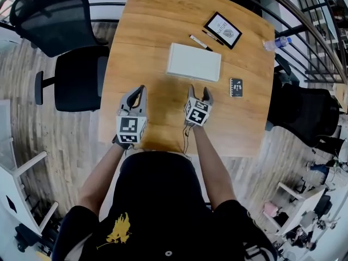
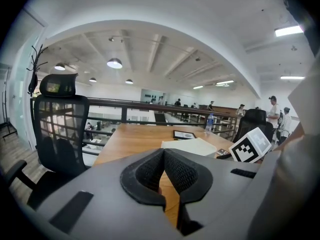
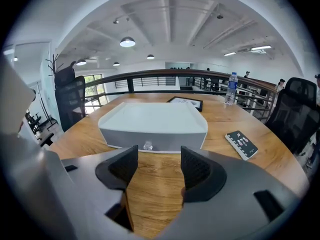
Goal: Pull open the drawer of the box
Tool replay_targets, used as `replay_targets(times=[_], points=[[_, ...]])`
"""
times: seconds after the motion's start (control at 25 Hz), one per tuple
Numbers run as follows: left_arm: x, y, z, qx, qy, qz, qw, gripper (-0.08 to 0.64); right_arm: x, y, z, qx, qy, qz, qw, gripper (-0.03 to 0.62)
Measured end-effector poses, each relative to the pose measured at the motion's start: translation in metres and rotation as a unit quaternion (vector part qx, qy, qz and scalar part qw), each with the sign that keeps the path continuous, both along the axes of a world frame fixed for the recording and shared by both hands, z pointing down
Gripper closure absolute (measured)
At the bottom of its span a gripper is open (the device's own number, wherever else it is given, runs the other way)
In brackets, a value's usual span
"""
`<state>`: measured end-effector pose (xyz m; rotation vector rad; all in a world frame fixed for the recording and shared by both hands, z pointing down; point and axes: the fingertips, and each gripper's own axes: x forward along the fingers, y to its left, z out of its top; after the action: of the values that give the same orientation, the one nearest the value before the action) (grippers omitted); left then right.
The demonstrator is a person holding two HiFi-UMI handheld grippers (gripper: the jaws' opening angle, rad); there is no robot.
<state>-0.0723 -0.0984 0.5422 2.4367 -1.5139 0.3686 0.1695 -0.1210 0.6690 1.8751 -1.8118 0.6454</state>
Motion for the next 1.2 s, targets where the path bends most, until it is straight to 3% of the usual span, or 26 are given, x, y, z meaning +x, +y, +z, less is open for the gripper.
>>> replay_targets(times=[0.2, 0.36, 1.2], points=[[0.016, -0.005, 0.017, -0.032, -0.008, 0.036, 0.9988, 0.545, -0.013, -0.016, 0.005, 0.008, 0.015, -0.026, 1.000, 0.337], [0.027, 0.001, 0.019, -0.033, -0.007, 0.059, 0.9976, 0.545, -0.018, -0.024, 0.014, 0.004, 0.022, -0.034, 0.999, 0.355], [0.023, 0.021, 0.033, -0.062, -0.021, 0.070, 0.9954, 0.545, -0.022, -0.038, 0.035, -0.027, 0.021, -0.033, 0.999, 0.445]])
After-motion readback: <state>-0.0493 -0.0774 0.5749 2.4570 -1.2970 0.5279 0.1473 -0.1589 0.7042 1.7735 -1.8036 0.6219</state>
